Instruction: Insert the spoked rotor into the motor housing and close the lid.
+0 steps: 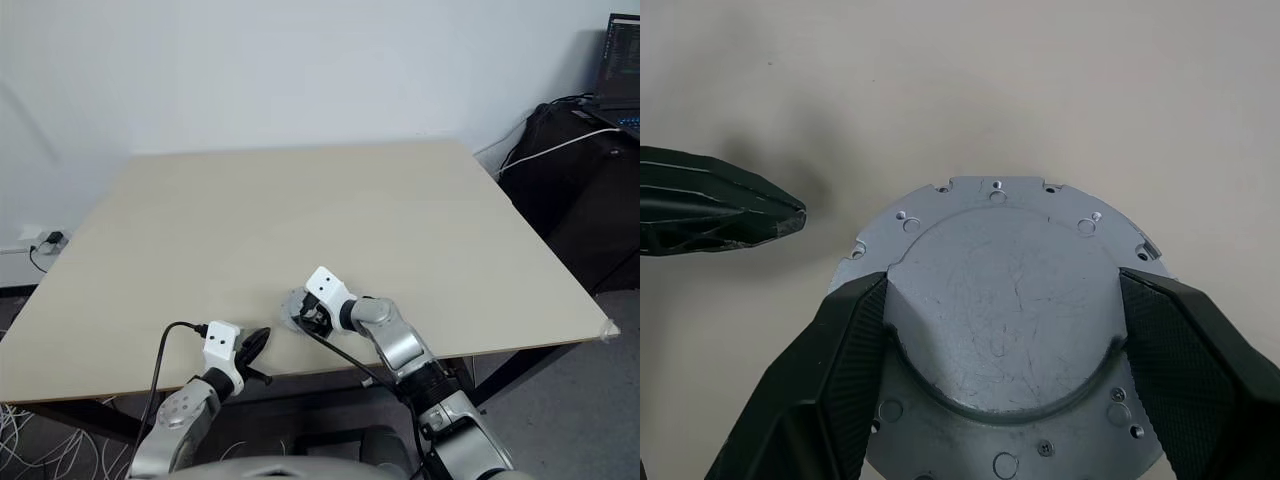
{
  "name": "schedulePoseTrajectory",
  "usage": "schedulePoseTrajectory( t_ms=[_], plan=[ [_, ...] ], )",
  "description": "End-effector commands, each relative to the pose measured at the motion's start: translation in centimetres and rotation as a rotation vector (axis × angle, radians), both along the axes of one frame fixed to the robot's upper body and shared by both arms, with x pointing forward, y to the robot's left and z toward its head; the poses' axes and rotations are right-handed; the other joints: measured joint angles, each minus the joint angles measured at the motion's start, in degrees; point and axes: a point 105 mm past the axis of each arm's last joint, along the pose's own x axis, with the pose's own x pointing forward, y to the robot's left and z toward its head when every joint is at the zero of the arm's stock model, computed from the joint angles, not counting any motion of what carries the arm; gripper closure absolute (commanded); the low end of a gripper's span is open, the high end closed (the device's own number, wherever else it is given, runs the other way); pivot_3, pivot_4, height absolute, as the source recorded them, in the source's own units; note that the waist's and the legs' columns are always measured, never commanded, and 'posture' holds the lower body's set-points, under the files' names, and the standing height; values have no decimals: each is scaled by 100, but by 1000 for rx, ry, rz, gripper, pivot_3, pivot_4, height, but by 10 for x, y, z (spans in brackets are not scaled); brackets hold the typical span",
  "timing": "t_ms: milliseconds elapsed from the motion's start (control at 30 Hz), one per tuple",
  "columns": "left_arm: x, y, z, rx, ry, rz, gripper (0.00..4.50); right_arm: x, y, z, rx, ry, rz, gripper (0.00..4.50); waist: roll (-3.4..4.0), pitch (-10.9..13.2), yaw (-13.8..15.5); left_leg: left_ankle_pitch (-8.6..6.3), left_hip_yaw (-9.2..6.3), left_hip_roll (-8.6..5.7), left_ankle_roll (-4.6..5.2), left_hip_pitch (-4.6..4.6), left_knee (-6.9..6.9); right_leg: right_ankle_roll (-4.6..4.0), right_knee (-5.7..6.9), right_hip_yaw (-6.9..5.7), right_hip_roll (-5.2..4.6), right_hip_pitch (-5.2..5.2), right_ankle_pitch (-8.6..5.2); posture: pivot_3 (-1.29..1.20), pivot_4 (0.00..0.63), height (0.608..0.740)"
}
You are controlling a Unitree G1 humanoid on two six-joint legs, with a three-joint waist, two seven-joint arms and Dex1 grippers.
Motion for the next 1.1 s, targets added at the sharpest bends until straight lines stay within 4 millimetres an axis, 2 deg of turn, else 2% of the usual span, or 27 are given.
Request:
schedulePoseTrajectory(
  t_ms=[33,333,900,1100],
  plan=[
    [6,-4,15,-7,-59,-12,4500,-3,-3,-10,-34,37,-19,1293,-1,0,-2,0,0,0,0,0,0,0,0,0,0,0,0,0,0,740],
    [5,-7,13,-12,-47,-18,4500,3,-5,-10,19,76,-96,1293,-1,-1,-7,0,0,2,0,2,0,0,2,1,1,1,0,0,0,740],
    [4,-8,12,-14,-45,-18,4500,7,-11,-15,-78,67,-145,1293,-1,-2,-1,-1,0,2,-3,4,0,1,1,1,0,2,1,0,0,740],
    [5,-8,11,-15,-44,-16,4500,4,-13,-19,-114,86,-110,1293,1,-3,-5,-2,0,2,-4,8,0,3,2,1,-1,5,1,0,0,740]
  ],
)
